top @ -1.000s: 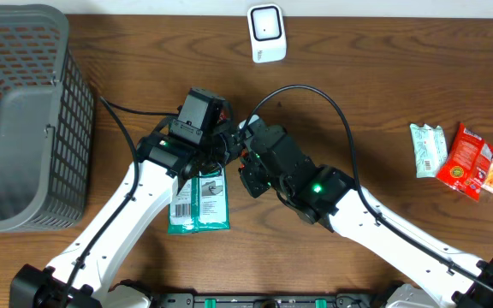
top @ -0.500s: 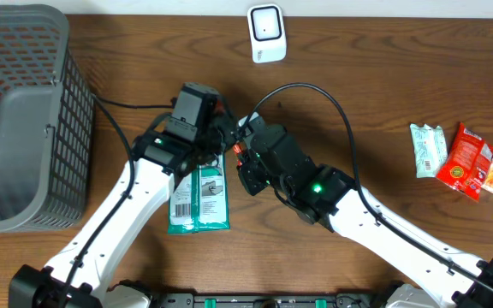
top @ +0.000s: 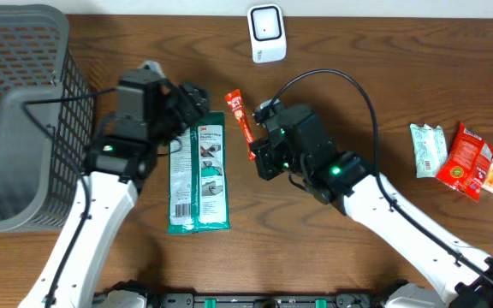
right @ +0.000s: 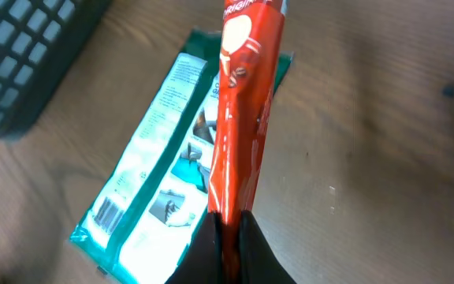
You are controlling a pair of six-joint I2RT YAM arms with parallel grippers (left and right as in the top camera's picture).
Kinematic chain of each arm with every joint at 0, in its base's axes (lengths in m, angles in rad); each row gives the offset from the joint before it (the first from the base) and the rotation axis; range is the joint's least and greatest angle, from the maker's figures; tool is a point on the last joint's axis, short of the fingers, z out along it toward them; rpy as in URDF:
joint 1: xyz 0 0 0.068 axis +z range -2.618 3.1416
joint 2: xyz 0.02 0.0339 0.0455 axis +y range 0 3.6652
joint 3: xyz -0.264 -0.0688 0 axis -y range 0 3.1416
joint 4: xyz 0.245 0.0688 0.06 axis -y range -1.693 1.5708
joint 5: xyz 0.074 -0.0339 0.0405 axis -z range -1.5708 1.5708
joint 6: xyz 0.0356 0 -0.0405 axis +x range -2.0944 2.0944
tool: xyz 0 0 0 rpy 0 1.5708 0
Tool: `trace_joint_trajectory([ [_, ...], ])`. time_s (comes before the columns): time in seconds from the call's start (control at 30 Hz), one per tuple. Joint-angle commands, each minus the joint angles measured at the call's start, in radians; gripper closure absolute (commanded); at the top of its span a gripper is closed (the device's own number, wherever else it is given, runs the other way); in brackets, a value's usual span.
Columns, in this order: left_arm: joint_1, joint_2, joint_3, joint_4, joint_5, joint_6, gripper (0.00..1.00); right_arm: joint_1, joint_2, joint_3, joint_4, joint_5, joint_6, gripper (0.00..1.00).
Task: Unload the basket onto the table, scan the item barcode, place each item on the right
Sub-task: 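Carry the Nescafe packet up to the white scanner with the right gripper, then hold the Nescafe packet against the scanner face with the right gripper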
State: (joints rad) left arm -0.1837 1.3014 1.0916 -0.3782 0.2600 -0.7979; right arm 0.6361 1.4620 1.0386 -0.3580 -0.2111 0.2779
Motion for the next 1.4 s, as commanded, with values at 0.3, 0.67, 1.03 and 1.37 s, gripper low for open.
trace_joint_trajectory([
  [0.3, 0.213, -0.008, 0.025, -0.069, -0.052, 0.166, 0.17, -0.241, 0.035, 0.398, -0.196, -0.320, 0.022, 0.99],
  [0.67, 0.213, -0.008, 0.025, -0.096, -0.052, 0.166, 0.16, -0.332, 0.375, 0.664, -0.077, -0.498, 0.063, 0.99],
  [1.03, 0.213, -0.008, 0.025, -0.096, -0.052, 0.166, 0.16, -0.357, 0.623, 0.670, 0.248, -0.365, 0.163, 0.99],
  [1.37, 0.213, -0.008, 0.025, -0.096, -0.052, 0.166, 0.15, -0.361, 0.815, 0.670, 0.464, -0.335, 0.299, 0.99],
])
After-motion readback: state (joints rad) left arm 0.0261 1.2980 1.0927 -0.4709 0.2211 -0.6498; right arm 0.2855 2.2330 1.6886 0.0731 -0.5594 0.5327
